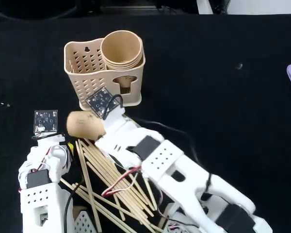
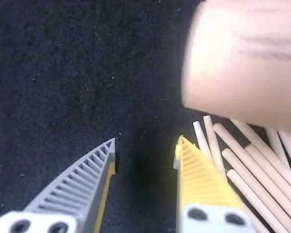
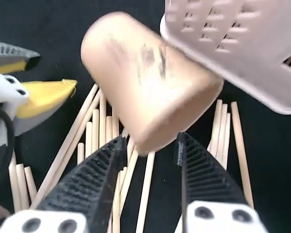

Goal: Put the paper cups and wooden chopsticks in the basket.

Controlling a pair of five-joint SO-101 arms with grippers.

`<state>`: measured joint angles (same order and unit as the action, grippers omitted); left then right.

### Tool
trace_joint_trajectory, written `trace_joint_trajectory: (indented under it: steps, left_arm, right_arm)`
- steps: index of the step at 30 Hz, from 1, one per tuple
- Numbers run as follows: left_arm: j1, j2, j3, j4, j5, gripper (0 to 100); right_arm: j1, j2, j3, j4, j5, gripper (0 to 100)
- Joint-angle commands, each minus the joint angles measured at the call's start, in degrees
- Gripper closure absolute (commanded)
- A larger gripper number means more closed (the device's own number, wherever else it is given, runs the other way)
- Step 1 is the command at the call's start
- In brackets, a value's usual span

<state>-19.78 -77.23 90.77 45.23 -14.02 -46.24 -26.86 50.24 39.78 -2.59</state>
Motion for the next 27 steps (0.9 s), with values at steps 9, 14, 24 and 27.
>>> trace_joint_trajectory:
  steps: [9,14,24,27]
  left_arm:
    - [-0.31,-0.53,-1.19,-1.14,0.7,80]
    - [-0.4,-0.53,-1.19,-1.14,0.7,80]
    - [-0.57,-0.53,-1.19,-1.14,0.62,80]
    - [-0.66,-0.53,-1.19,-1.14,0.53,80]
  right_arm:
    - [-0.53,0.84,-4.44,-2.2,-0.53,82.8]
    - [-0.53,0.92,-2.77,-8.79,-0.53,82.8]
    - [1.85,0.4,-1.54,-10.73,-0.53,82.8]
    - [4.04,0.4,-2.42,-8.18,-2.73,82.8]
